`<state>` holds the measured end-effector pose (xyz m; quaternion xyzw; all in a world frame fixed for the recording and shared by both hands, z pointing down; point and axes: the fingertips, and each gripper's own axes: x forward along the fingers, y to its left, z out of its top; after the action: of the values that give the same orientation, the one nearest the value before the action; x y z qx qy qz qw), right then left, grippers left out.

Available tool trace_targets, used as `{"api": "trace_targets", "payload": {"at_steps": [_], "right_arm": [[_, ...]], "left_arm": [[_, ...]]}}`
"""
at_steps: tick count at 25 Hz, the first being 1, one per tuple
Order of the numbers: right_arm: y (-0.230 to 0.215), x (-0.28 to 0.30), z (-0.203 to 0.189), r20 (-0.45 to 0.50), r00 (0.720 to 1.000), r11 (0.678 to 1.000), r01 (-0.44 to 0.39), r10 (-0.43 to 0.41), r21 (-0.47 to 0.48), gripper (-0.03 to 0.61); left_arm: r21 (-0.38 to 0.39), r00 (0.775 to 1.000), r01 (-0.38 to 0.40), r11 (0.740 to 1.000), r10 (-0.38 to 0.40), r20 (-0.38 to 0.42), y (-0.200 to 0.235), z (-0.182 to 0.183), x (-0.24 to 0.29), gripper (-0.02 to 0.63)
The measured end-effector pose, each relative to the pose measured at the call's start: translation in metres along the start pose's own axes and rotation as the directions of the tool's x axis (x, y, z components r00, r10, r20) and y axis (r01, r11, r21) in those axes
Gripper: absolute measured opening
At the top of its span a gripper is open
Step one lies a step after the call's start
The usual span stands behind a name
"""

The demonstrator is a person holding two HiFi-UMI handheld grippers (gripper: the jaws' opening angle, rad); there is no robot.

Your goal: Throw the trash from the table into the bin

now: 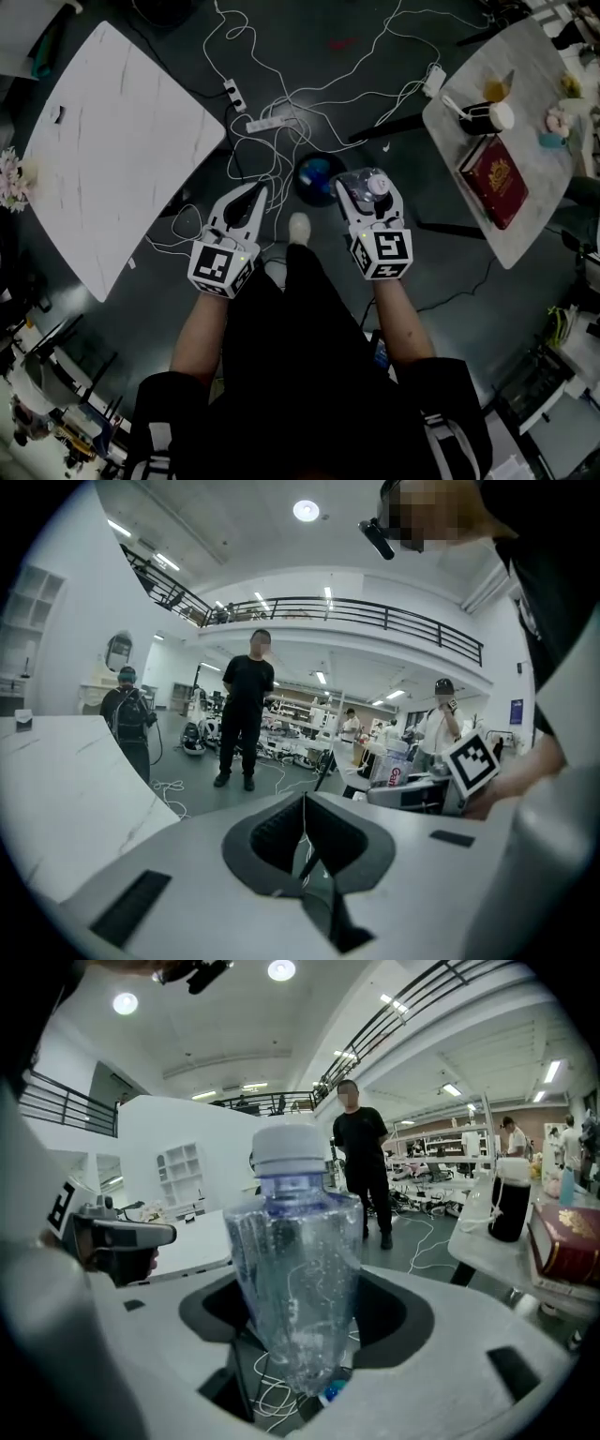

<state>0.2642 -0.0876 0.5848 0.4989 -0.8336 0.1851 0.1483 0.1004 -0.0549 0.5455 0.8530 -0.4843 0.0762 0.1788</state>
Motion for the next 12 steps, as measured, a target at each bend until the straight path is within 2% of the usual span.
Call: {"api": "trace_targets", "payload": {"at_steps": [5, 9, 12], "right_arm": [[-0.004, 0.007, -0.057, -0.076, 0.997, 1.000, 0.004, -0.002, 0.030, 0.302], [-0.003, 0.007, -0.094, -0.118, 0.993, 0.998, 0.000, 0.006, 0.055, 0.302], [-0.002, 0.007, -0.121, -0.147, 0.989, 0.997, -0.004, 0.015, 0.077, 0.302]], "left_arm": [[-0.031, 0.997, 0.003, 1.000, -0.006, -0.079, 0.000, -0.052, 0.007, 0.015], [0.008, 0.989, 0.024, 1.000, -0.023, -0.146, -0.006, -0.088, 0.009, 0.015], [-0.003, 0.982, 0.031, 1.000, -0.031, -0.185, -0.011, -0.113, 0.011, 0.015]]}}
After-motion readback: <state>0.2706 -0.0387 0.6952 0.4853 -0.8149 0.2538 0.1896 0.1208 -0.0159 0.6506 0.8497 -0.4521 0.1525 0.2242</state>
